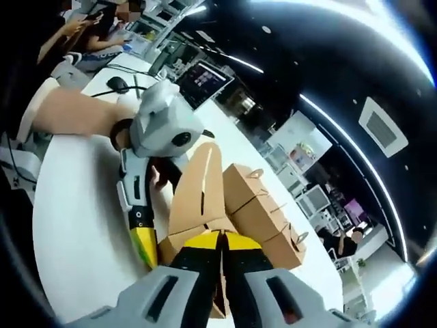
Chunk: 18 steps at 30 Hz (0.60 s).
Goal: Pick up one paper box from the group, open the paper box, and remove the item inside
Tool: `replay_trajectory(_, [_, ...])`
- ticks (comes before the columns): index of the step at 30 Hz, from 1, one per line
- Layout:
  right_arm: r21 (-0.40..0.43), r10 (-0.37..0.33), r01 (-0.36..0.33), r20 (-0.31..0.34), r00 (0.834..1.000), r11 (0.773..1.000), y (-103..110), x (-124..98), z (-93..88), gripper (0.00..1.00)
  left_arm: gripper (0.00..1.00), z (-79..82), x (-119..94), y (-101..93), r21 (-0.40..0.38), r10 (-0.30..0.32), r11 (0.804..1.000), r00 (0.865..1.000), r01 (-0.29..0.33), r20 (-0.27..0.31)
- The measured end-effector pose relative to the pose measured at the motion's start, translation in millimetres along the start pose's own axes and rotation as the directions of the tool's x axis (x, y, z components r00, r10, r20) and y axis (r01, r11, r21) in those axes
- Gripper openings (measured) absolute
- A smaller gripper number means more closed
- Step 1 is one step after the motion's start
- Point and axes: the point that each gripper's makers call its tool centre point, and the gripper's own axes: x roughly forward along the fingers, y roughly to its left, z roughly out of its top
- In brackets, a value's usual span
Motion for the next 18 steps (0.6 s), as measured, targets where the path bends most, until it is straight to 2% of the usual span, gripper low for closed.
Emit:
replay_trajectory(2, [0.020,-0.012,0.012,0.014,1.000,1.000,-1.3,1.8,4.9,0.03,0.67,0.1,0.0,-0.2,-0.001,0.001,1.000,1.000,-0.001,0.000])
replay_trajectory(5, [0.098,-0.037,0.032,0.050,0.998,0.995,-9.4,-1.5,10.8,0.03,0.67,0.1,-0.2,-0.4,-0.003,0.001,1.000,1.000,-0.001,0.001])
replay_trajectory(8, [0.216,-0.070,0.049,0.093,0.993,0.975,-24.0,-9.2,9.2,0.03,0.67,0.2,-0.4,0.2,-0.002,0.007,1.000,1.000,-0.007,0.002])
replay_trajectory(10, [0.345,-0.102,0.048,0.141,0.985,0.937,-35.9,-15.3,5.8,0.03,0.67,0.2,-0.6,0.2,0.000,0.009,1.000,1.000,-0.009,0.001])
replay_trajectory(11, [0.425,-0.139,0.058,0.162,0.977,0.903,-46.4,-20.4,0.1,0.03,0.67,0.2,-0.6,0.4,0.000,0.011,1.000,1.000,-0.011,0.002])
replay_trajectory(12, [0.458,-0.155,0.062,0.168,0.974,0.887,-51.0,-22.9,-3.8,0.03,0.67,0.3,-0.6,0.6,0.000,0.013,1.000,1.000,-0.013,0.001])
replay_trajectory(15, [0.611,-0.223,0.063,0.189,0.956,0.789,-69.8,-34.3,-24.1,0.03,0.67,0.4,-0.7,0.4,0.002,0.013,1.000,1.000,-0.013,0.002])
replay_trajectory(16, [0.625,-0.224,0.059,0.189,0.956,0.779,-70.6,-34.9,-26.5,0.03,0.67,0.4,-0.7,0.3,0.002,0.013,1.000,1.000,-0.013,0.001])
replay_trajectory(18, [0.657,-0.248,0.082,0.164,0.955,0.750,-77.4,-38.3,-43.5,0.03,0.67,0.1,-0.8,0.4,0.006,0.015,1.000,1.000,-0.015,0.000])
